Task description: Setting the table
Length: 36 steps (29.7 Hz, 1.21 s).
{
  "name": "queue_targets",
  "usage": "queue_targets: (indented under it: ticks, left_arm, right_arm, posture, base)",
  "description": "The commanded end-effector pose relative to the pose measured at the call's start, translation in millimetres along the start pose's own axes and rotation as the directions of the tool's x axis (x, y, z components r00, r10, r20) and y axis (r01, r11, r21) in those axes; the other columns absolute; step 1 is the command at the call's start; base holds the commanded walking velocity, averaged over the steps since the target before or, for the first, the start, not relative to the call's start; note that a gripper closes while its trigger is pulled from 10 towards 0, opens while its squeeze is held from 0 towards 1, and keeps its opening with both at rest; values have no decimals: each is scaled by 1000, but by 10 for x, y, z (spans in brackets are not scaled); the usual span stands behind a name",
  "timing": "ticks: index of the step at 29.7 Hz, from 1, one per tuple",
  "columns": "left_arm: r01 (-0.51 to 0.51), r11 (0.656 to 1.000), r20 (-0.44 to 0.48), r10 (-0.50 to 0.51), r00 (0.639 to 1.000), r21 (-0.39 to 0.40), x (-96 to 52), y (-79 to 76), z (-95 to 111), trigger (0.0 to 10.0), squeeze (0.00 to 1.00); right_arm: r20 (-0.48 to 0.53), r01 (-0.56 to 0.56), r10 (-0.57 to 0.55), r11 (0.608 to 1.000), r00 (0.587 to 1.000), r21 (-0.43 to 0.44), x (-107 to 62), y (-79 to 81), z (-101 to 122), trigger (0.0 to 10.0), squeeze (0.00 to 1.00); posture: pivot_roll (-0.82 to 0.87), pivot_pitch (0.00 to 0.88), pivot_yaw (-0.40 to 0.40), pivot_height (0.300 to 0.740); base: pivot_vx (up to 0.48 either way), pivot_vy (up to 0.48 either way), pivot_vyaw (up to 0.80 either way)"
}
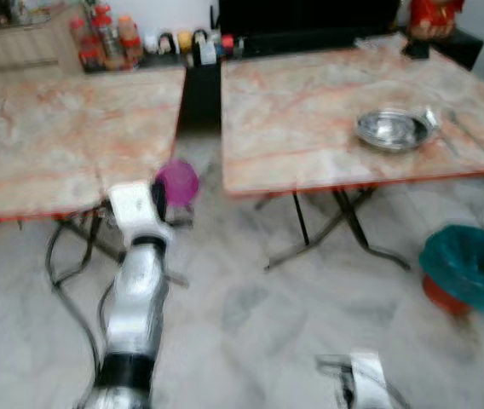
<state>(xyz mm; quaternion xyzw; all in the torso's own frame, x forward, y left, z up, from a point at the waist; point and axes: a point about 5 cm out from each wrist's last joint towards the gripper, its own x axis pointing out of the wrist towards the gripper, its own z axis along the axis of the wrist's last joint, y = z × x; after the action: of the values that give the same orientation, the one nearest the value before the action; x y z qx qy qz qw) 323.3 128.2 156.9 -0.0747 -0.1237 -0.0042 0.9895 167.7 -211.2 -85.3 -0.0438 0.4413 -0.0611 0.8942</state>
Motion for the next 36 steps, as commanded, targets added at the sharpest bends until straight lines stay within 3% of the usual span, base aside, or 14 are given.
queue_targets:
  ticks: [1,7,13,30,36]
  left_arm:
    - [-19,1000,-7,19,1000,0,-1,110,18,10000,0]
    - [1,1000,-6,0,1000,9,6,76,22,10000,0]
    - [13,1000,-6,-13,1000,12,34,52,27,10000,0]
    - [26,1000,-10,-26,1000,16,35,60,32,10000,0]
    - [52,999,-14,-51,999,1,51,-17,18,10000,0]
  right_arm:
    - [15,-22,21,999,1000,24,5,113,28,10000,0]
    - [23,-18,17,999,1000,36,11,123,56,10000,0]
    - [17,-6,5,999,1000,49,16,119,65,10000,0]
    - [39,-1,-1,999,999,55,19,139,98,10000,0]
    - [14,31,-32,997,999,74,1,56,15,10000,0]
  posture:
    - [45,64,60,740]
    - [38,73,63,740]
    - [33,78,68,740]
    - [28,85,78,740]
    - [15,90,87,740]
  base:
    - [0,0,0]
    - [207,0,0]
    - [480,0,-700]
    - [480,0,0]
    - [480,0,0]
